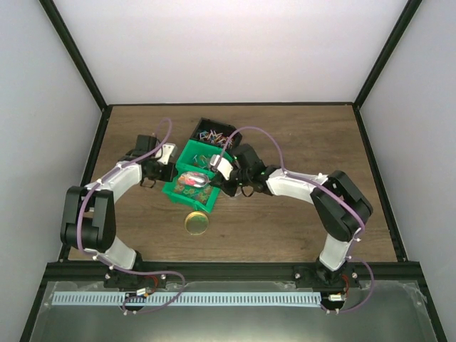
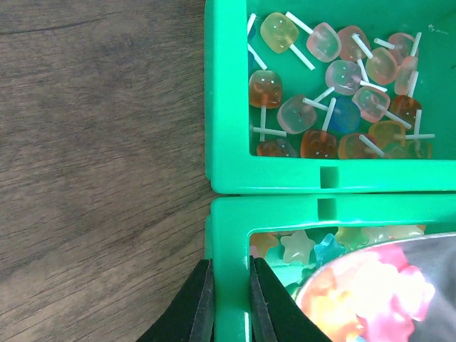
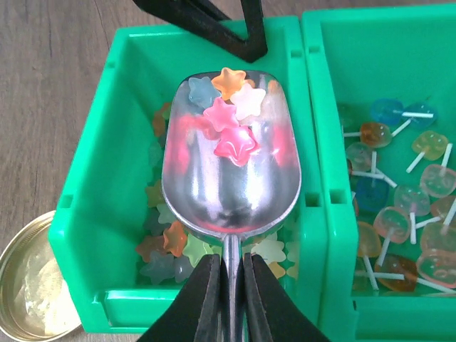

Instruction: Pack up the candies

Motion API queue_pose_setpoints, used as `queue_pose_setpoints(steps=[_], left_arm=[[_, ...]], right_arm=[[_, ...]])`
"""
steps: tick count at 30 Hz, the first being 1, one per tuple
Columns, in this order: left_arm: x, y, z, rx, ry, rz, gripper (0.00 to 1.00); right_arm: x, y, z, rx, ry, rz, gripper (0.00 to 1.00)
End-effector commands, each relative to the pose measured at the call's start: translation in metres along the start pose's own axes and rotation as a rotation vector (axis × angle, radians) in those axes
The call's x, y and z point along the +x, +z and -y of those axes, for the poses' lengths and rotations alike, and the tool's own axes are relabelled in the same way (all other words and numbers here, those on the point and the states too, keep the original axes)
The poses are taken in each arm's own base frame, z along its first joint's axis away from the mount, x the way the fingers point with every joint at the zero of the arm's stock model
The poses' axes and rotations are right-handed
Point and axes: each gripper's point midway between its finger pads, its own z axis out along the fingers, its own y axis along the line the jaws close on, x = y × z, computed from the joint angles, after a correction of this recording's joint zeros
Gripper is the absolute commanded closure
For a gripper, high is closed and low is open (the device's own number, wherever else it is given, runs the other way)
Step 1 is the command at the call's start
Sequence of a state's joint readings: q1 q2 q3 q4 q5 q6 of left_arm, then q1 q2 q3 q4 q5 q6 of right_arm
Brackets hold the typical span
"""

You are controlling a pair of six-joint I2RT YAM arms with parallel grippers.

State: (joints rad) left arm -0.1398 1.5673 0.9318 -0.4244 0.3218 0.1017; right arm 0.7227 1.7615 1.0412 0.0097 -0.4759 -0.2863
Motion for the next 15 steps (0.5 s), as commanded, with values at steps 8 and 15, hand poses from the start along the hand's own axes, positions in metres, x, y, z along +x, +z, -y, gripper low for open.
queue_pose_setpoints(steps=[8,15], left_arm=[[-0.006,0.001,0.003,0.03,0.019,0.0,0.96],[-0.009,0.001,0.005,0.044,0.02,0.005,0.96]], right_arm=[[-0.032,-0.043,0.002,-0.001,-0.055,0.17,0.99],[-0.03,-0.087,0.013,-0.005,-0.085,0.178,0.99]])
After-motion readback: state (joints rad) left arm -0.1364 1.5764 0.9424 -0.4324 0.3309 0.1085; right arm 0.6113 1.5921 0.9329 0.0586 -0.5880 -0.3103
